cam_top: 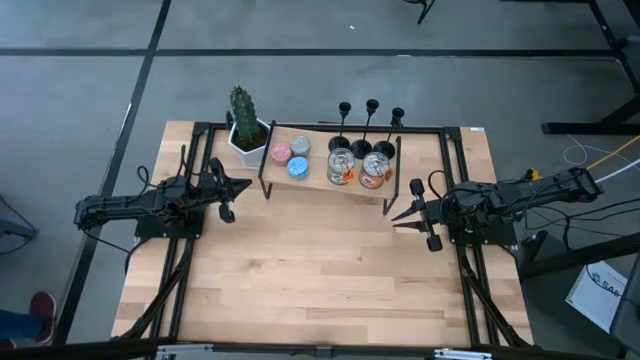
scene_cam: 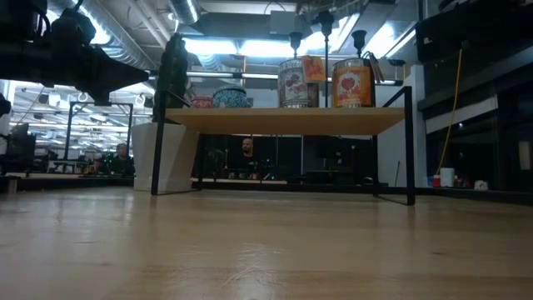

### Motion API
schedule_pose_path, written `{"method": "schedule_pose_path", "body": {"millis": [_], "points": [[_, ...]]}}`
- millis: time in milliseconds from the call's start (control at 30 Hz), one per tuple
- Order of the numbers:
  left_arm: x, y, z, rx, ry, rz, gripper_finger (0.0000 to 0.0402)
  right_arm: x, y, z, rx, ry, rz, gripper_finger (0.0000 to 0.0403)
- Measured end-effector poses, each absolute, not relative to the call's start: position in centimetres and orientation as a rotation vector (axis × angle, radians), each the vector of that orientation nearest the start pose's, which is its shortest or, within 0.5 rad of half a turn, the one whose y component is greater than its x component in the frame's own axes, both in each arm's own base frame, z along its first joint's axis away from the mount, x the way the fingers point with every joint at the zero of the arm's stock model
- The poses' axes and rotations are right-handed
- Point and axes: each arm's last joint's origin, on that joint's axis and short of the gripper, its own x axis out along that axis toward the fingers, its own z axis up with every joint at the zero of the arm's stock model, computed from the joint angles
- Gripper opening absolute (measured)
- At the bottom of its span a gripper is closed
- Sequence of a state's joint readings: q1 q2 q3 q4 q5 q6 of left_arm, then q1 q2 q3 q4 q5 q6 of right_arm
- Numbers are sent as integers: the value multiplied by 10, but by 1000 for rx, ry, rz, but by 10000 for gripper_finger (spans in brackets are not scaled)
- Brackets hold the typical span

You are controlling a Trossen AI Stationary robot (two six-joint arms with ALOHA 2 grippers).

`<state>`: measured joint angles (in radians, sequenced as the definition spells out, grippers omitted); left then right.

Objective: Pick & Place candle stick holders
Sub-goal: Return to Home Position

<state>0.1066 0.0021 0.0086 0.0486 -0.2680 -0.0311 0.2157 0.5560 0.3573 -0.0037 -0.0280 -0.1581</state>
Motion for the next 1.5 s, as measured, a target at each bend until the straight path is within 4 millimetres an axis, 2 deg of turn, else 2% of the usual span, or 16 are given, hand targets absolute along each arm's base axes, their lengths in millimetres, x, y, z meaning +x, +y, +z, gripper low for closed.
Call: {"method": "schedule_pose_path", "body": {"millis": [1500], "points": [[95, 18, 171, -35, -61, 373, 11, 139, 31, 234, -176, 183, 258, 65]]}}
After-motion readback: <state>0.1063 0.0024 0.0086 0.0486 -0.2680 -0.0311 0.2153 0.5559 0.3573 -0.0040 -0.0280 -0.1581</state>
